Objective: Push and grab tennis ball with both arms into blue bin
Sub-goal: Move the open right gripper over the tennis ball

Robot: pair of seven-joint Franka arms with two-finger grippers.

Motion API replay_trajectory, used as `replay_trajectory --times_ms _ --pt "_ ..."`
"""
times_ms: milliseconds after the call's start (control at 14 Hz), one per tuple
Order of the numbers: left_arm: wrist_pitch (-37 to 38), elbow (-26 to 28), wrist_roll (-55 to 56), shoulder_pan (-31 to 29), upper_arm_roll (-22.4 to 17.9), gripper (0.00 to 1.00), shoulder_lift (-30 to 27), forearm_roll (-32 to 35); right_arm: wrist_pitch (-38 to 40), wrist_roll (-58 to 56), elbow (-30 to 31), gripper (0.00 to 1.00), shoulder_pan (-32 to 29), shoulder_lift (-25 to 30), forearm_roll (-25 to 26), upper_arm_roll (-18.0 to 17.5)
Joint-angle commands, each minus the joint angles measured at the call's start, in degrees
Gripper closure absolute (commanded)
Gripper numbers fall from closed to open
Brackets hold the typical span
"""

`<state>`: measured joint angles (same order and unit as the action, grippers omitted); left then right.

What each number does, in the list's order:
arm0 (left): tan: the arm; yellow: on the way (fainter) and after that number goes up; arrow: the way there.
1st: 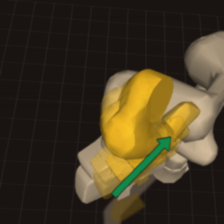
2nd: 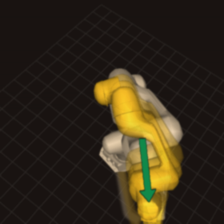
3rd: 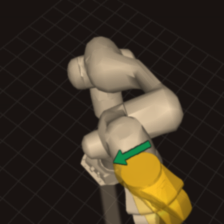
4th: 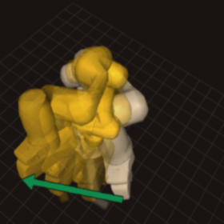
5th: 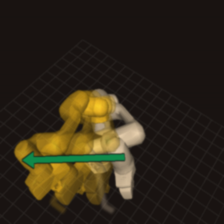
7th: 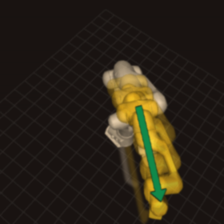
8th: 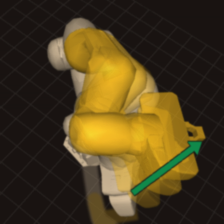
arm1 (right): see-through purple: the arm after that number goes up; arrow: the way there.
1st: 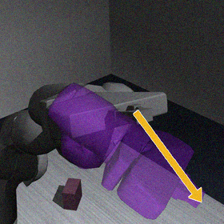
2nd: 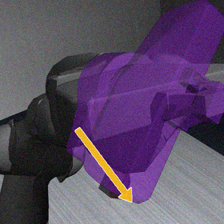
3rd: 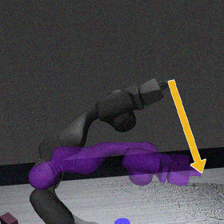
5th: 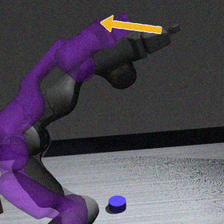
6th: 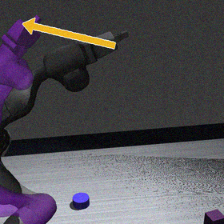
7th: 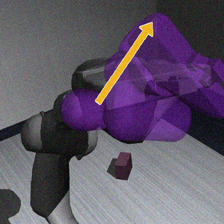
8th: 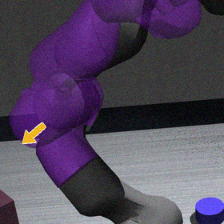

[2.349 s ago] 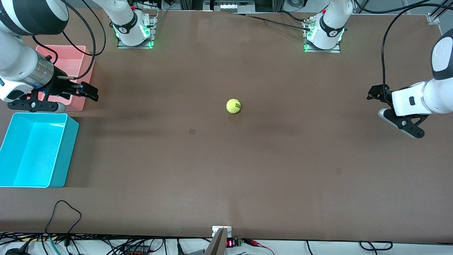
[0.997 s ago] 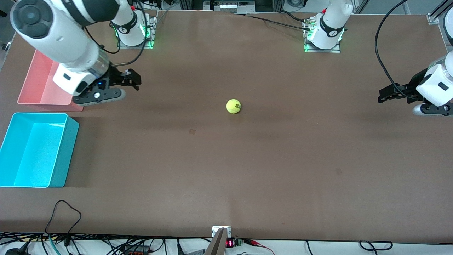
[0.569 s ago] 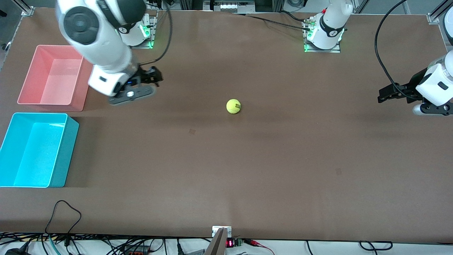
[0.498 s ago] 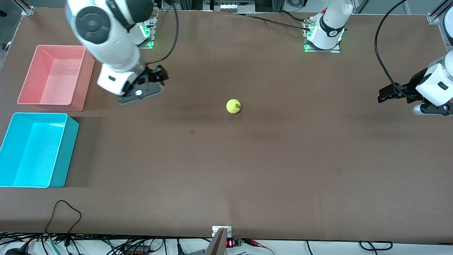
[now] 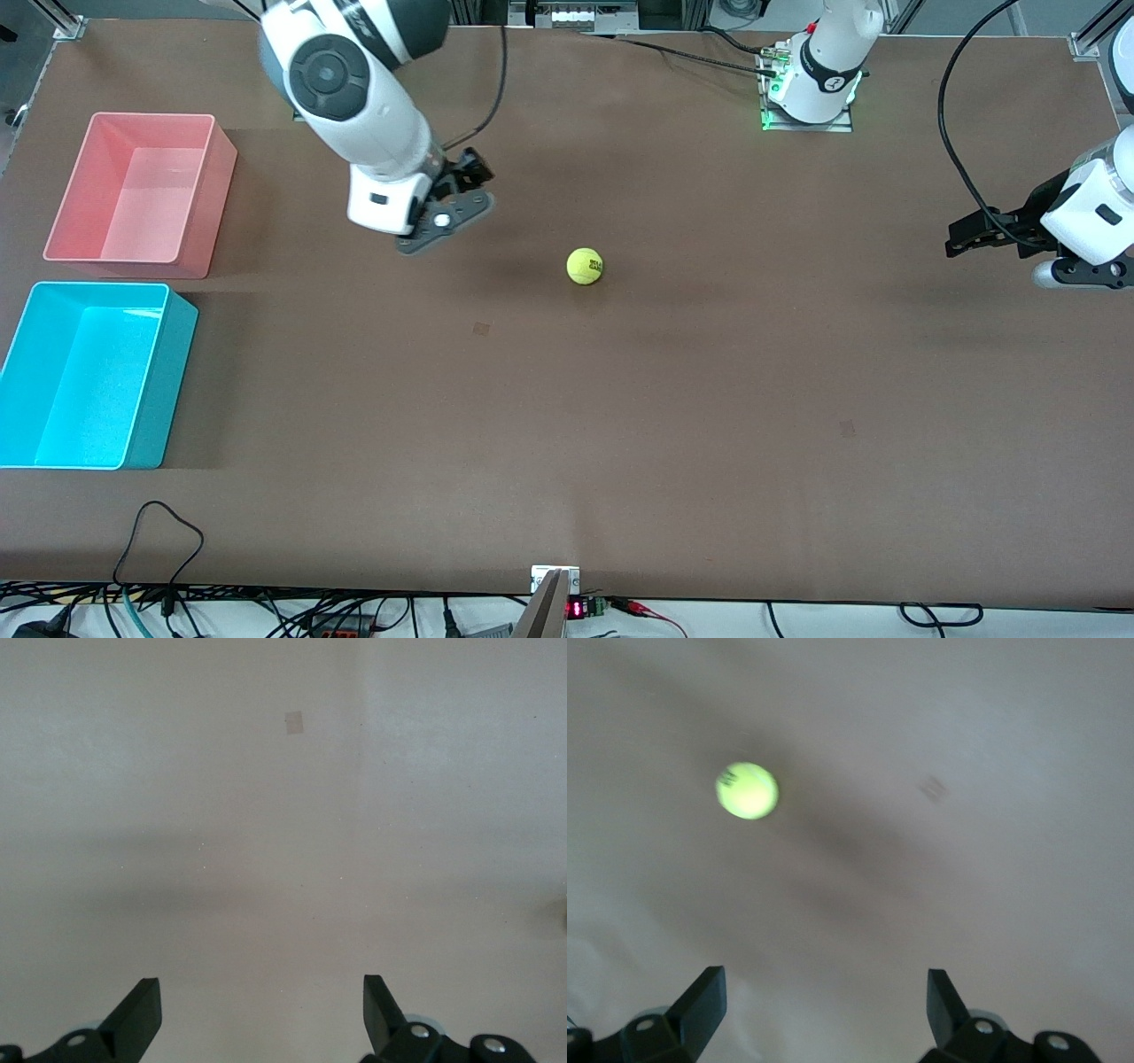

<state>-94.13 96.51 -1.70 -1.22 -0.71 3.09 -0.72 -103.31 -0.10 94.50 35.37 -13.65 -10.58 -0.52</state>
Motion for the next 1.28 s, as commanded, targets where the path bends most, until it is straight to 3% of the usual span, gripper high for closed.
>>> replay_trajectory --times_ms 0,427,641,997,1210 --pt "0.88 -0.01 0.03 0.43 -0.35 0.0 -0.81 0.46 -7.32 -1.83 -0.02 0.0 5.49 -3.9 -0.94 0.79" --pt "1.05 0.08 -0.15 0.17 -0.69 0.0 -0.63 0.37 -23.06 -4.03 0.07 0.0 11.12 -12.96 3.79 0.79" --pt "0.96 0.08 -0.15 0.17 -0.79 0.0 -0.37 0.37 -25.8 -3.94 0.16 0.0 11.65 -15.17 6.62 0.79" --pt "1.05 -0.01 -0.15 0.17 -0.87 0.0 -0.45 0.11 -34.67 -3.32 0.25 0.0 13.06 -20.09 6.54 0.88" --pt "1.05 -0.1 -0.15 0.26 -0.7 0.0 -0.45 0.11 -35.65 -3.32 0.25 0.0 13.58 -21.58 6.97 0.88"
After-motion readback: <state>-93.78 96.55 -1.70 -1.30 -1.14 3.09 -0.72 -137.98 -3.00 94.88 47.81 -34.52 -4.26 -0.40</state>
